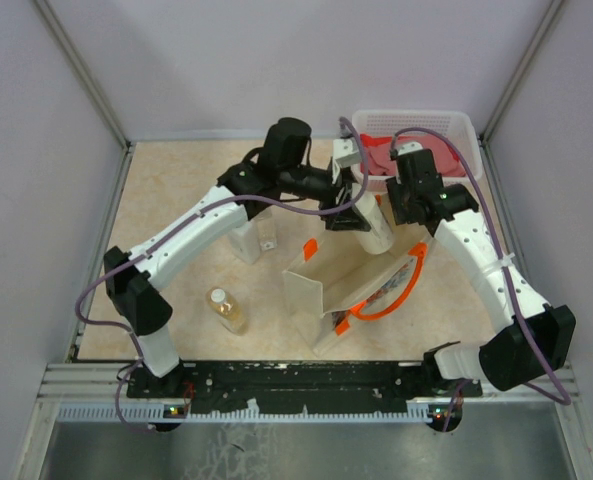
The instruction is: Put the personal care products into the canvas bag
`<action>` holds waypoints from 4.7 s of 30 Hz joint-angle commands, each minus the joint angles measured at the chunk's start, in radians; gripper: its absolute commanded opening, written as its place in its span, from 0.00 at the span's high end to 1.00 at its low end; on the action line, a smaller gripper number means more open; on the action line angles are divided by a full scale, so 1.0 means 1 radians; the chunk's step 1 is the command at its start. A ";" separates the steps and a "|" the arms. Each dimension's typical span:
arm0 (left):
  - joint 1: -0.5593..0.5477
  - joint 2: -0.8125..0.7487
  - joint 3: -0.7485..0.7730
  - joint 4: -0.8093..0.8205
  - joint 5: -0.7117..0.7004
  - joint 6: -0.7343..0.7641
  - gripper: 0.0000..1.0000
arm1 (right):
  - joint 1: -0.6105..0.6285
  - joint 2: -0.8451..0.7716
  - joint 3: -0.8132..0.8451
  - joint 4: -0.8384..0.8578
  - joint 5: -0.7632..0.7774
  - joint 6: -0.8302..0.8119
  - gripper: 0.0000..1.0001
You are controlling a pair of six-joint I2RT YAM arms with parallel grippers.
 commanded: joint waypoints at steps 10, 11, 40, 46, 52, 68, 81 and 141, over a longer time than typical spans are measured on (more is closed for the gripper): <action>-0.111 0.062 0.039 0.051 -0.171 0.138 1.00 | -0.009 -0.035 0.135 -0.096 0.173 0.003 0.36; -0.119 0.070 0.035 0.051 -0.204 0.153 1.00 | -0.009 -0.037 0.141 -0.101 0.182 0.003 0.35; -0.232 0.232 -0.125 0.132 -0.425 0.295 1.00 | -0.052 -0.079 0.031 -0.178 0.278 0.067 0.35; -0.242 0.233 -0.166 0.110 -0.408 0.297 1.00 | -0.060 -0.081 0.006 -0.178 0.270 0.080 0.34; -0.245 0.268 -0.170 0.080 -0.414 0.321 0.98 | -0.064 -0.079 0.012 -0.182 0.263 0.081 0.34; -0.245 0.317 -0.143 0.033 -0.429 0.350 0.28 | -0.066 -0.057 0.021 -0.169 0.242 0.078 0.34; -0.241 0.051 -0.109 0.024 -0.421 0.319 0.00 | -0.076 -0.039 0.011 -0.136 0.202 0.075 0.34; 0.319 0.049 -0.109 -0.443 -0.928 -0.401 0.00 | -0.083 -0.025 0.098 -0.198 0.255 0.106 0.30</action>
